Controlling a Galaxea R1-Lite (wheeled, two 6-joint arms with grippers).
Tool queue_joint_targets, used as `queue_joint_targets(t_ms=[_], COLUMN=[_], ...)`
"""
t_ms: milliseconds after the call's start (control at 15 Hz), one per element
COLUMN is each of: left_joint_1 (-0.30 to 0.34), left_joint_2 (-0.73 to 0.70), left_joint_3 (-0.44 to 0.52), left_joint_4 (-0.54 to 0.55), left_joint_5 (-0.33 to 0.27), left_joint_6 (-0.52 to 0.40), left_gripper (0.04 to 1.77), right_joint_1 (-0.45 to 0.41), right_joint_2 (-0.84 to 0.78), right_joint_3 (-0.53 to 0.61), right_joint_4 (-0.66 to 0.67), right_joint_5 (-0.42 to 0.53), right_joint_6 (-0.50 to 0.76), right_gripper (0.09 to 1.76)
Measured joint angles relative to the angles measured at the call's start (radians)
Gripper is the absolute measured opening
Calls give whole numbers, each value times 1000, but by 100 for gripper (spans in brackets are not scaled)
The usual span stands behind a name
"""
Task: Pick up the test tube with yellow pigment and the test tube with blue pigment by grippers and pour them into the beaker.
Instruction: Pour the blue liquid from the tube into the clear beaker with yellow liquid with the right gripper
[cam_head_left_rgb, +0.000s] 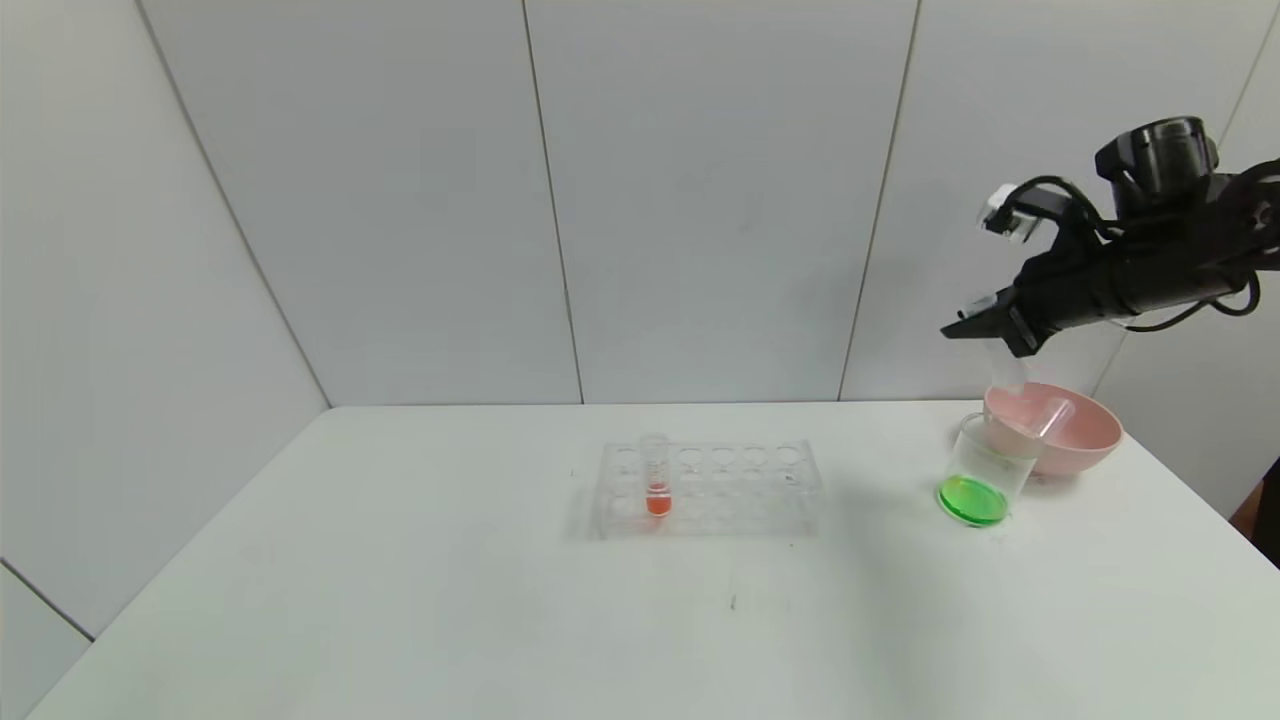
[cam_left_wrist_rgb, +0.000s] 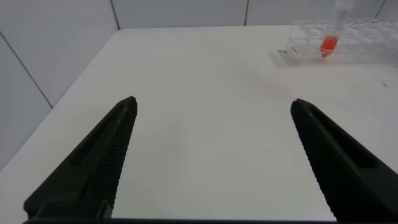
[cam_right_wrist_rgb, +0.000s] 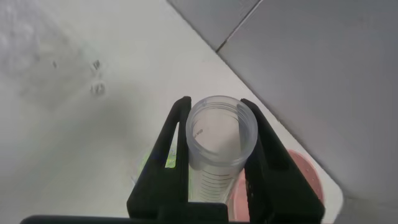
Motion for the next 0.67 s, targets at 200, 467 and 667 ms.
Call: queue_joint_targets(t_ms=[200, 467, 667], left_joint_1=[0, 0, 0], left_joint_2=[0, 0, 0], left_joint_3=[0, 0, 0], left_joint_4=[0, 0, 0], left_joint_5=[0, 0, 0], left_joint_6=[0, 0, 0], left_gripper=[176, 176, 176], right_joint_1=[22, 21, 10], right_joint_2=[-38, -117, -195], right_joint_3=[70, 269, 432], right_joint_4=[-236, -518, -621], right_joint_5=[10, 10, 1], right_joint_6=[300, 512, 574], right_gripper=[57, 57, 57])
